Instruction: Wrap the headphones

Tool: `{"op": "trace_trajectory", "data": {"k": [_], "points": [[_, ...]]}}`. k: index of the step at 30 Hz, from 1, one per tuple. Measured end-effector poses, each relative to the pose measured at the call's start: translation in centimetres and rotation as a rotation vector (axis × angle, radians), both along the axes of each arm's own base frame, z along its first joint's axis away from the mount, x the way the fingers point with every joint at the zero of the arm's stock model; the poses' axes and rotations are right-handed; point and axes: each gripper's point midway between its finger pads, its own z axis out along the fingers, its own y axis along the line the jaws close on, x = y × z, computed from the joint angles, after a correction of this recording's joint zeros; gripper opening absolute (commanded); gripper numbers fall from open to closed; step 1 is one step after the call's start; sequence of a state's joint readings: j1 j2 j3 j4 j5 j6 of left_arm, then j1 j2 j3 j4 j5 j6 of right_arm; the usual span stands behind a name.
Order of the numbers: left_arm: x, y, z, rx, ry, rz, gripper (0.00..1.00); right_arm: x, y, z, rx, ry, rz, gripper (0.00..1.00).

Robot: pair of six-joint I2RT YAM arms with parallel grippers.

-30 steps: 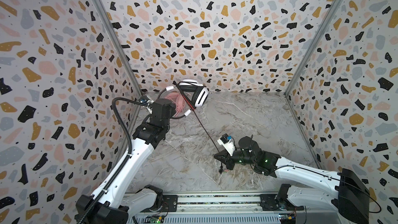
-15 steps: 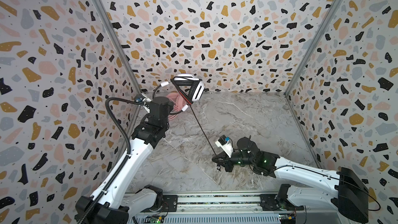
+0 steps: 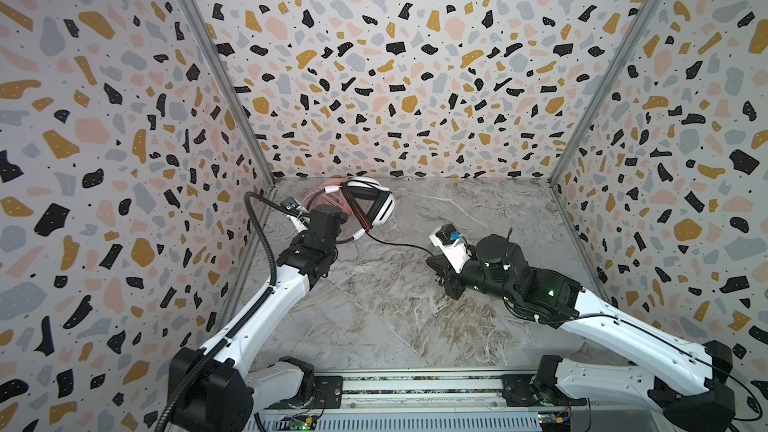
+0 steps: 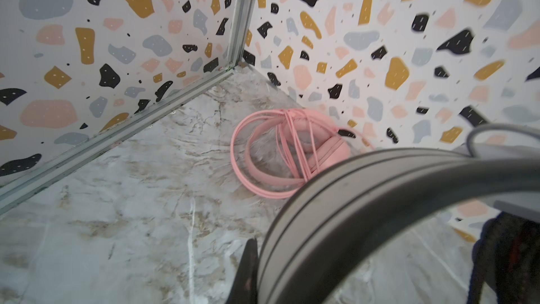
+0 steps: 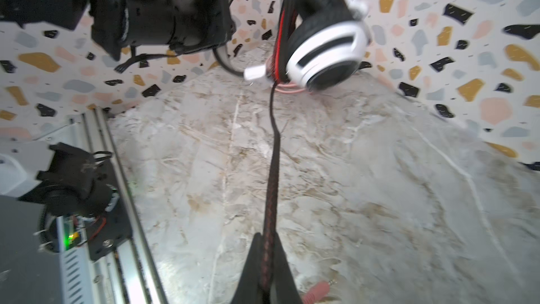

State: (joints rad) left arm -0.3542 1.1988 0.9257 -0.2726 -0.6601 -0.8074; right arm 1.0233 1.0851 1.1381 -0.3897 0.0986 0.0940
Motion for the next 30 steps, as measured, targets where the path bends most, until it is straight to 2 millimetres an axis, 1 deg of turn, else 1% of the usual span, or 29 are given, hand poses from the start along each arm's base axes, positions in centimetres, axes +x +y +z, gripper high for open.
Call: {"op": "trace_trajectory", "data": {"k": [3, 5, 7, 10, 12, 14, 17, 21, 24, 26, 28, 30], "points": [[-0.7, -0.6, -2.0, 0.056, 0.058, -0.040, 0.00, 1.1, -0.4, 1.1, -0.042, -0.052, -0.044, 0.03], [-1.0, -1.4, -2.6, 0.090, 0.078, -0.078, 0.00, 1.7, -0.5, 1.8, -0.069, -0.081, -0.064, 0.03], [-1.3, -2.7, -2.8, 0.125, 0.092, -0.129, 0.00, 2.3, -0.5, 2.7, -0.084, -0.113, -0.080, 0.03], [-1.6, -5.2, -2.7, 0.187, 0.099, -0.228, 0.00, 3.1, -0.5, 4.0, -0.100, -0.158, -0.099, 0.03], [-2.0, -7.4, -2.7, 0.232, 0.108, -0.318, 0.00, 3.6, -0.4, 4.8, -0.111, -0.187, -0.112, 0.03], [-2.5, -9.3, -2.9, 0.262, 0.116, -0.402, 0.00, 4.1, -0.5, 4.9, -0.126, -0.204, -0.125, 0.03], [-3.2, -11.8, -3.2, 0.275, 0.128, -0.536, 0.00, 5.3, -1.1, 4.5, -0.150, -0.208, -0.147, 0.03], [-4.4, -14.3, -3.4, 0.239, 0.129, -0.704, 0.00, 7.4, -2.5, 3.7, -0.165, -0.187, -0.187, 0.03], [-5.3, -16.1, -2.7, 0.185, 0.101, -0.827, 0.00, 8.9, -3.5, 2.8, -0.159, -0.163, -0.206, 0.03], [-6.0, -17.3, -1.9, 0.148, 0.069, -0.906, 0.00, 9.7, -4.1, 1.9, -0.155, -0.137, -0.212, 0.03], [-6.9, -18.3, -1.3, 0.109, 0.039, -0.972, 0.00, 10.2, -4.4, 0.9, -0.148, -0.108, -0.208, 0.03], [-7.6, -18.8, -0.6, 0.076, 0.005, -1.017, 0.00, 10.5, -4.4, -0.2, -0.140, -0.075, -0.198, 0.03]]}}
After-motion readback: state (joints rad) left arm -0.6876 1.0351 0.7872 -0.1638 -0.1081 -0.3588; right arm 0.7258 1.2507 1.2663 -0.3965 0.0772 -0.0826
